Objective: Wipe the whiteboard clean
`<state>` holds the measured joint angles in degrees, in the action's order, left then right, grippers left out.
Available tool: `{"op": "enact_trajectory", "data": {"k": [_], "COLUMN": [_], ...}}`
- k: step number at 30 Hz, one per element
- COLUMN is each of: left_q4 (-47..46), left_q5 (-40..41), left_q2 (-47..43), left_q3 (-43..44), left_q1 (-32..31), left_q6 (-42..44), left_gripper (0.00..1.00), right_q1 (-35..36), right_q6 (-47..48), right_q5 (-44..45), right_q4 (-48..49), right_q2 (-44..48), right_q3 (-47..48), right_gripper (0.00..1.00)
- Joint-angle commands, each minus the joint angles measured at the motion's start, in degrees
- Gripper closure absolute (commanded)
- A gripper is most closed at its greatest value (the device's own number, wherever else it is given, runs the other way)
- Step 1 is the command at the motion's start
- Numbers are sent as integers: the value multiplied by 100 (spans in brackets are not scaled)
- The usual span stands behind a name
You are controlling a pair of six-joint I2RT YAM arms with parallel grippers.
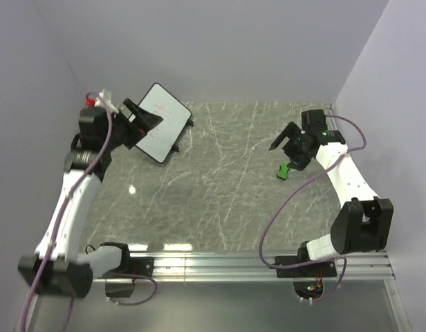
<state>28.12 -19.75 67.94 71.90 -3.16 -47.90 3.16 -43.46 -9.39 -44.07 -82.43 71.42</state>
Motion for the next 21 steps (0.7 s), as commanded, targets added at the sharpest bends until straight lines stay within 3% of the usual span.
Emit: {"op": "enact_trajectory", "data": {"k": [1, 2, 3, 5, 6, 9, 11, 16, 21], "left_q4": [-1083, -1568, -1381, -610, 238, 939, 924, 878, 994], "left_q5": [880, 720, 1101, 1708, 1955, 2598, 2696, 2423, 2458], "left_q2": [-1235, -1379, -1458, -1390, -1293, -863, -862, -950, -712], "left_q3": [-1024, -1351, -1450, -1223, -952, -765, -835, -792, -607], "left_q1": [-142, -133, -141, -141, -141, -141, -132, -88, -211], "left_q6": [-677, -677, -651, -302, -142, 587, 912, 1037, 1142], "left_gripper": [1, 1, 1, 3, 5, 2, 10, 11, 16], "right_q1": [62, 62, 71, 71, 71, 71, 36, 27, 36], "right_q6": [382, 530, 593, 751, 821, 953, 954, 1067, 1068], "right_q5": [358, 437, 664, 902, 930, 1289, 1334, 1404, 1747], "right_q4": [-101, -119, -171, -356, -365, -855, -980, -647, -472], "right_q2": [96, 96, 52, -53, -201, -850, -1177, -1881, -2356], "right_q3": [-14, 21, 169, 337, 486, 942, 1058, 979, 936], "right_gripper": [4, 4, 4, 4, 4, 4, 4, 13, 32]}}
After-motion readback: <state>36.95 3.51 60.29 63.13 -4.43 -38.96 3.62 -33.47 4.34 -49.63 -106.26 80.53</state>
